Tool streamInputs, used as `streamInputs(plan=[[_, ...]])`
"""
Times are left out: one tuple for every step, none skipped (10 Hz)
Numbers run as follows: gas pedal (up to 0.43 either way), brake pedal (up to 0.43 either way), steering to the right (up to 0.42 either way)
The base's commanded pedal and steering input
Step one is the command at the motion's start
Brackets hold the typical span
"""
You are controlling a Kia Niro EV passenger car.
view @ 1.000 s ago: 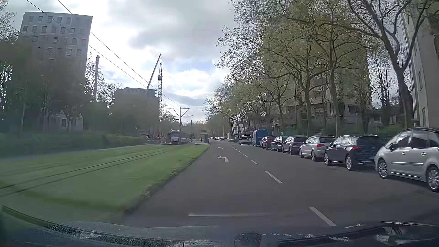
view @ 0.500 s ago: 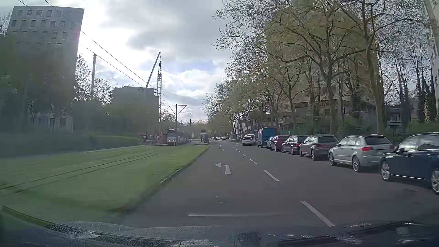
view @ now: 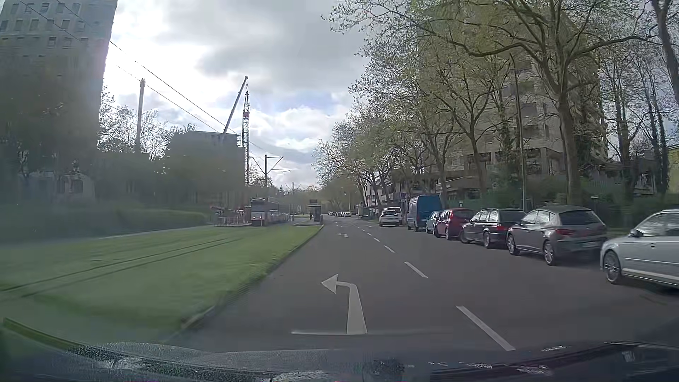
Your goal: Follow the waypoints while adhering to traffic rules and regulations
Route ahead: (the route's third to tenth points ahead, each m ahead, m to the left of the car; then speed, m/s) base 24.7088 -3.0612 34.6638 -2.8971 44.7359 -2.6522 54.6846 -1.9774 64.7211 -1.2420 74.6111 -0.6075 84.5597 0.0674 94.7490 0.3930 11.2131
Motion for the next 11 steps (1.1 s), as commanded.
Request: streamInputs(plan=[[0.067, 0.0, -0.003], [0.067, 0.0, -0.003], [0.067, 0.0, -0.003], [0.067, 0.0, -0.003], [0.067, 0.0, -0.003], [0.067, 0.0, -0.003], [0.067, 0.0, -0.003], [0.067, 0.0, -0.003], [0.067, 0.0, 0.0], [0.067, 0.0, 0.002], [0.067, 0.0, 0.002]])
